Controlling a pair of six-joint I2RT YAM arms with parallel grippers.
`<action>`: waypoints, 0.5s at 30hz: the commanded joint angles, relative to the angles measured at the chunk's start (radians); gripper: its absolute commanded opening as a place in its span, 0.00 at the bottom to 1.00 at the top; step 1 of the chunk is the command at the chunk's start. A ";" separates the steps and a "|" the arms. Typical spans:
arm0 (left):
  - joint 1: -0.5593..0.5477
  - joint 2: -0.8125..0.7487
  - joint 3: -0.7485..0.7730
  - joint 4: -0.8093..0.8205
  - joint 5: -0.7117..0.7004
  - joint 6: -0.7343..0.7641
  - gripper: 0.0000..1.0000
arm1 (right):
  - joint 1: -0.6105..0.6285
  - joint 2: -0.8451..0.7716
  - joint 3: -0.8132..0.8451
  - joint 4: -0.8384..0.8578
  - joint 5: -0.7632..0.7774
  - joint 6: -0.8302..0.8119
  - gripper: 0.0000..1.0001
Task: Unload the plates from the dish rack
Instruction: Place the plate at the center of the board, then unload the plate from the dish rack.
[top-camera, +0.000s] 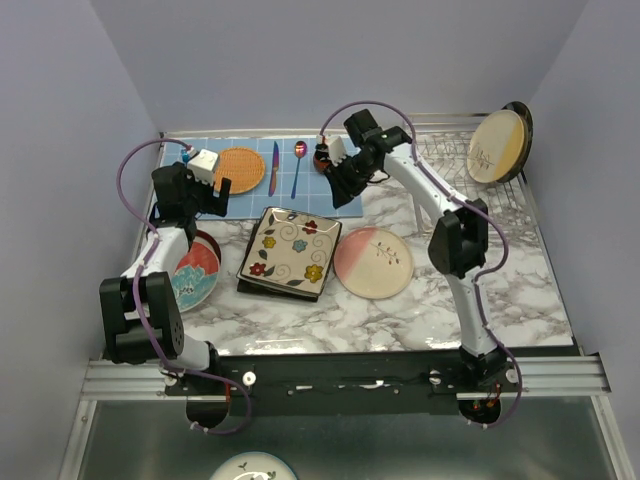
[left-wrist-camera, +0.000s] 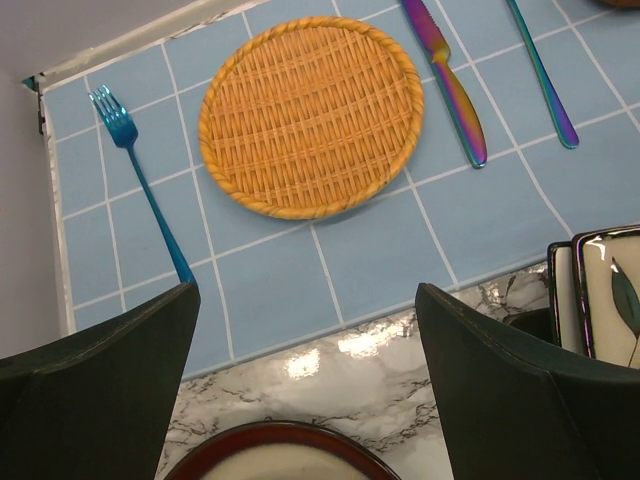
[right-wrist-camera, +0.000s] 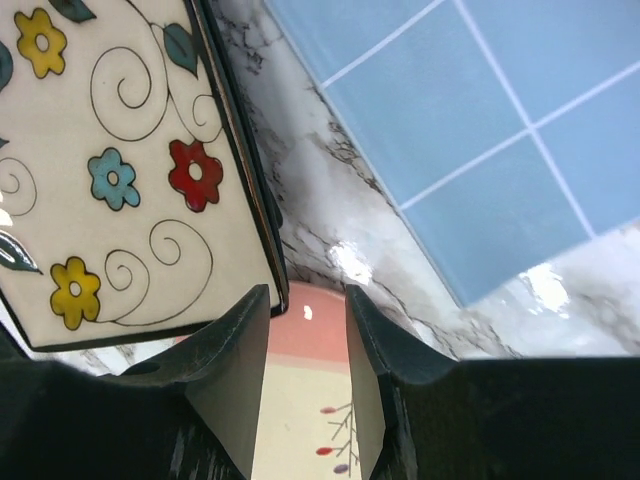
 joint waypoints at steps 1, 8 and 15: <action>0.002 -0.049 -0.025 -0.014 0.041 -0.022 0.98 | -0.010 -0.131 -0.085 0.066 0.139 0.003 0.44; -0.014 -0.097 -0.039 -0.057 0.090 -0.071 0.98 | -0.095 -0.295 -0.246 0.203 0.332 0.067 0.41; -0.065 -0.140 -0.022 -0.120 0.101 -0.097 0.98 | -0.360 -0.375 -0.221 0.222 0.426 0.075 0.41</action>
